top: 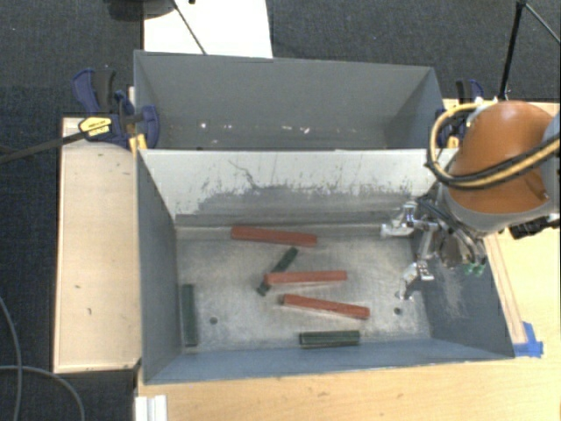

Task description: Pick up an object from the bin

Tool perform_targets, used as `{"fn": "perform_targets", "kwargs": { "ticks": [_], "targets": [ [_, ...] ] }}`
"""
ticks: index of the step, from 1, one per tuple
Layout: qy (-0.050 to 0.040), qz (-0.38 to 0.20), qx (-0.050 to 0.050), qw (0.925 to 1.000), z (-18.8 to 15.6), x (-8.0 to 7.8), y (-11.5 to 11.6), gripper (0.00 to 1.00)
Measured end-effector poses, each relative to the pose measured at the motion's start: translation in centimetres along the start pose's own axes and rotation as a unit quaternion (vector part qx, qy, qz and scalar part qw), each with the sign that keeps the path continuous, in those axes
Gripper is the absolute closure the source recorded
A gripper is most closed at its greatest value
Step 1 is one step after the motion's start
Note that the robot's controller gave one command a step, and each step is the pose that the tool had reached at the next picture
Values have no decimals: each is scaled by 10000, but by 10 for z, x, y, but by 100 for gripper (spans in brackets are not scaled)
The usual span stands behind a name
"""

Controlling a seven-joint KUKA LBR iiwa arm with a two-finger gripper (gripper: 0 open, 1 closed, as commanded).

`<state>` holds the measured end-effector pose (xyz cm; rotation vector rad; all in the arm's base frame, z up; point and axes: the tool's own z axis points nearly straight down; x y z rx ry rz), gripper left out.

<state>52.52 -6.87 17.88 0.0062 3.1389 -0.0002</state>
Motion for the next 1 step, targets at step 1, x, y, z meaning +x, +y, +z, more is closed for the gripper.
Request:
{"fn": "perform_targets", "kwargs": {
  "ticks": [1],
  "targets": [
    [-11, -938, 5, 9956, 32, -1, 45, 0]
  ]
}}
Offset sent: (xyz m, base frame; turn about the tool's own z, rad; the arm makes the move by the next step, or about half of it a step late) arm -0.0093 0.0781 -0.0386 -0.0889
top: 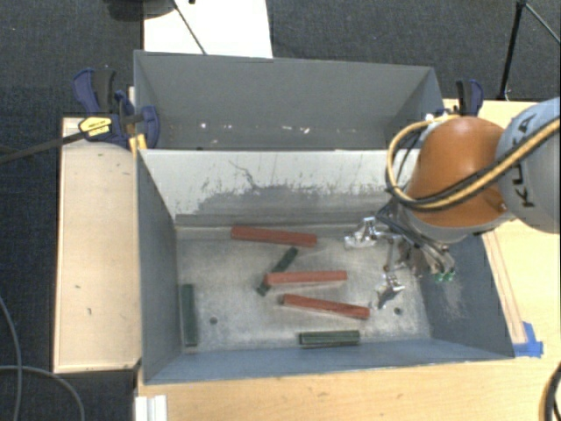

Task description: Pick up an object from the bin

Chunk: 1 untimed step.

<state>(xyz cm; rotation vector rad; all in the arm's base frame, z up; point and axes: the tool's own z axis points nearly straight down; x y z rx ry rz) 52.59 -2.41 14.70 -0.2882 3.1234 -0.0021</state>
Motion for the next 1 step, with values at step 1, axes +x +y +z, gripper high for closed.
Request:
{"fn": "perform_targets", "kwargs": {
  "ticks": [1],
  "targets": [
    [29, 437, -12, 9990, 7, 3, 29, 0]
  ]
}}
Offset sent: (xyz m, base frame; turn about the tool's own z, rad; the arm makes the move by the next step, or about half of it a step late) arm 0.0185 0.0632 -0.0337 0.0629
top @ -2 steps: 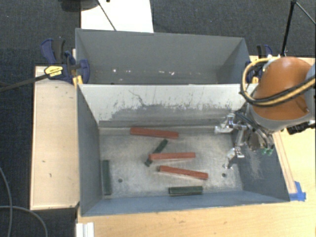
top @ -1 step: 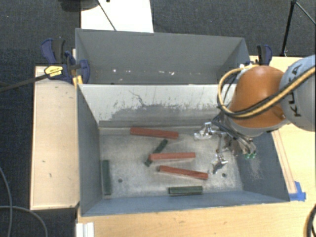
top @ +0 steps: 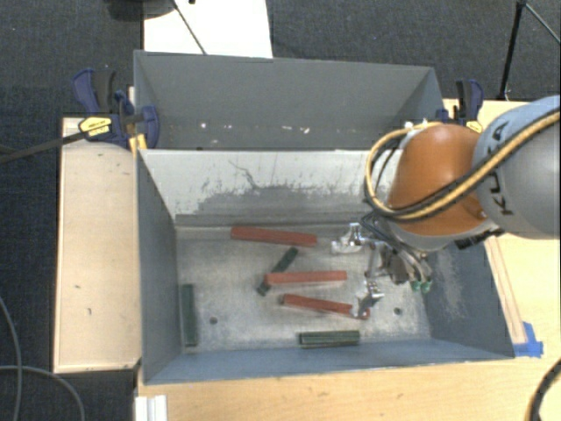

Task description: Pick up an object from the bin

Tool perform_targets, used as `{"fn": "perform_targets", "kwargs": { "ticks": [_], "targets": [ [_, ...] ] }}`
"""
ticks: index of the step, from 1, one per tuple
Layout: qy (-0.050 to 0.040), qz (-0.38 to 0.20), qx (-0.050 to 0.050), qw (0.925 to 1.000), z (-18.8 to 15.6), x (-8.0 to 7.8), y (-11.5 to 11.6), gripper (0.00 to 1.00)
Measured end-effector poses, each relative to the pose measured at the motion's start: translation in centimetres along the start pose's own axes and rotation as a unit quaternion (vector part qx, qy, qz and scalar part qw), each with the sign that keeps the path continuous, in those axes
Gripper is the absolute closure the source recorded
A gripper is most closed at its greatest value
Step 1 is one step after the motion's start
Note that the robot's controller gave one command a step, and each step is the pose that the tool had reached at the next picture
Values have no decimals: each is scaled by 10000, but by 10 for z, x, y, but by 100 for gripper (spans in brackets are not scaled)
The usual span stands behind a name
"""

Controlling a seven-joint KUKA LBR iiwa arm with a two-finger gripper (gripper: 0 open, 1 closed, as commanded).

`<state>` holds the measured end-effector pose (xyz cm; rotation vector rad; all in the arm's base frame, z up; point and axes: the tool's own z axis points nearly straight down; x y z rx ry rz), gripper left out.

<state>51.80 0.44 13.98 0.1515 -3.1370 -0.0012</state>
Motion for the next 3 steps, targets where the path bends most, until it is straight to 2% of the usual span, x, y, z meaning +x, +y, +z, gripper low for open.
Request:
{"fn": "perform_targets", "kwargs": {
  "ticks": [1, 2, 3],
  "targets": [
    [-33, -143, 1, 9999, 27, -32, 33, 0],
    [0, 1355, 6, 9908, 56, -24, 28, 0],
    [-89, 263, 2, 9996, 62, -29, 26, 100]
  ]
}}
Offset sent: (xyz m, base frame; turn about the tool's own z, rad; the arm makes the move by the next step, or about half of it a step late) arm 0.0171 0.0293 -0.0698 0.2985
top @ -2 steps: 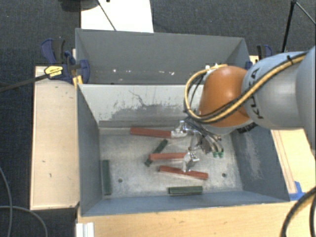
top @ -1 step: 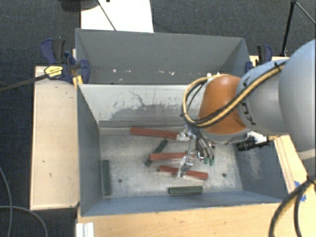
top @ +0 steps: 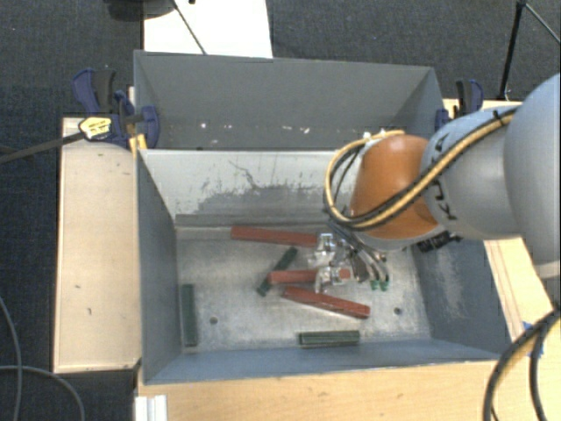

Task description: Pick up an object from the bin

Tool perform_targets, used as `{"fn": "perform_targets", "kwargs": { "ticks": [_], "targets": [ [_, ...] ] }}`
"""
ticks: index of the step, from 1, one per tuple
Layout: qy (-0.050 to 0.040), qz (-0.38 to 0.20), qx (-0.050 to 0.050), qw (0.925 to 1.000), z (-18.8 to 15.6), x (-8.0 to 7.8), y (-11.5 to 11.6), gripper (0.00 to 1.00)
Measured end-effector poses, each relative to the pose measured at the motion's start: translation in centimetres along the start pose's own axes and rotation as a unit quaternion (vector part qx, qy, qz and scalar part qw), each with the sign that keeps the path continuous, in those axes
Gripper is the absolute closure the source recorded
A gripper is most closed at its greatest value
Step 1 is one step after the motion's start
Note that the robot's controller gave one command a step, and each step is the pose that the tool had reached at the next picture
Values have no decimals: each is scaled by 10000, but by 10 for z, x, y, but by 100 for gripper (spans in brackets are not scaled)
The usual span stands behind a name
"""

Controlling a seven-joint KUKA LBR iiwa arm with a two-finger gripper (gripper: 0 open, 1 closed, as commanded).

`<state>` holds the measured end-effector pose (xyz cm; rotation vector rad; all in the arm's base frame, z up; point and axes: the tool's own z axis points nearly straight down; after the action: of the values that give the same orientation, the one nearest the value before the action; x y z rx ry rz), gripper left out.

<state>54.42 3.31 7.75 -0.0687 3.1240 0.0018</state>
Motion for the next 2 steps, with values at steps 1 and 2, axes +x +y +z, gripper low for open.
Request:
{"fn": "perform_targets", "kwargs": {
  "ticks": [1, 2],
  "targets": [
    [0, 0, 0, 10000, 0, 0, 0, 100],
    [17, -3, 1, 10000, -1, 1, 0, 100]
  ]
}}
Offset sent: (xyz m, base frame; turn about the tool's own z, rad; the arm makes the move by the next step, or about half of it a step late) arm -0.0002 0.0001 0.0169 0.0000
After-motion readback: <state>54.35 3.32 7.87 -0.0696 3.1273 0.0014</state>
